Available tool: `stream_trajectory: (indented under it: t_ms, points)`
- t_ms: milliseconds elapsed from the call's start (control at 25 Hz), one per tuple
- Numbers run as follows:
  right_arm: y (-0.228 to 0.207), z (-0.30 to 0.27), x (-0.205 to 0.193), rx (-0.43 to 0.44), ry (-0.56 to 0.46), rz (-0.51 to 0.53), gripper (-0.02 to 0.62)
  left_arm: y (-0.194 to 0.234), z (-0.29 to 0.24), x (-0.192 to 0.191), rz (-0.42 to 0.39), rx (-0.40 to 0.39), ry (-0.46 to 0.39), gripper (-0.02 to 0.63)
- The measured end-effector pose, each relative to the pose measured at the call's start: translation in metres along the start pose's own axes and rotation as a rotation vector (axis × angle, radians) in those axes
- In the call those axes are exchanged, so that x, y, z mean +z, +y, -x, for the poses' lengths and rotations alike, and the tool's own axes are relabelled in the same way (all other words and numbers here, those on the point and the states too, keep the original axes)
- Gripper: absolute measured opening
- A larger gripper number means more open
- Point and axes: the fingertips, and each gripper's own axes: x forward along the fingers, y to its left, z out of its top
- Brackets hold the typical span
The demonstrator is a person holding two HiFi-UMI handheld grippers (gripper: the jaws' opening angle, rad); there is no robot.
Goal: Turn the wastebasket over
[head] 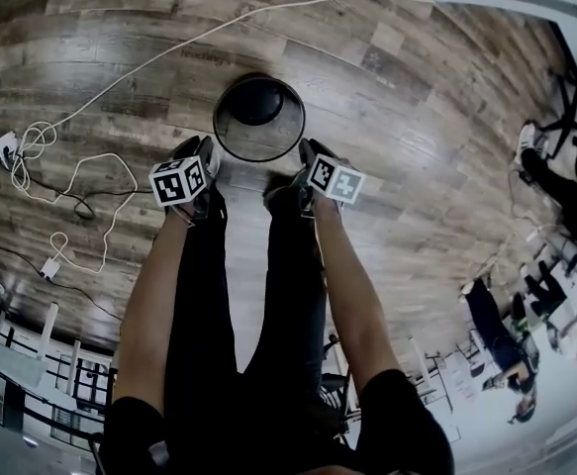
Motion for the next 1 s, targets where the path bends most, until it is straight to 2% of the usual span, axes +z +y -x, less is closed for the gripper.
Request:
stream_trajectory:
  t_ms: [160, 240, 320, 480, 600, 840, 1000]
  points:
    - [0.032, 0.042, 0.014, 0.012, -0.019, 0.016, 0.081, -0.024, 0.063, 0.033, -0.036, 0.007, -0.09, 0.056]
    - [0.052, 0.069, 0.011, 0.025, -0.013, 0.02, 0.051, -0.03, 0.107, 0.046, -0.052, 0.037, -0.148, 0.04]
    - [0.073, 0.097, 0.006, 0.04, 0.002, 0.029, 0.043, -0.037, 0.151, 0.054, -0.051, 0.054, -0.18, 0.035]
    - [0.124, 0.135, 0.035, 0.063, -0.032, 0.117, 0.038, -0.059, 0.215, 0.104, -0.139, 0.042, -0.28, 0.034]
    - [0.157, 0.18, 0.044, 0.078, -0.068, 0.156, 0.035, -0.085, 0.272, 0.124, -0.157, 0.017, -0.351, 0.034]
    - [0.208, 0.266, 0.076, 0.139, -0.164, 0.222, 0.034, -0.159, 0.374, 0.154, -0.227, -0.025, -0.519, 0.032]
    - [0.225, 0.33, 0.097, 0.187, -0.243, 0.284, 0.034, -0.218, 0.438, 0.155, -0.266, -0.023, -0.621, 0.034]
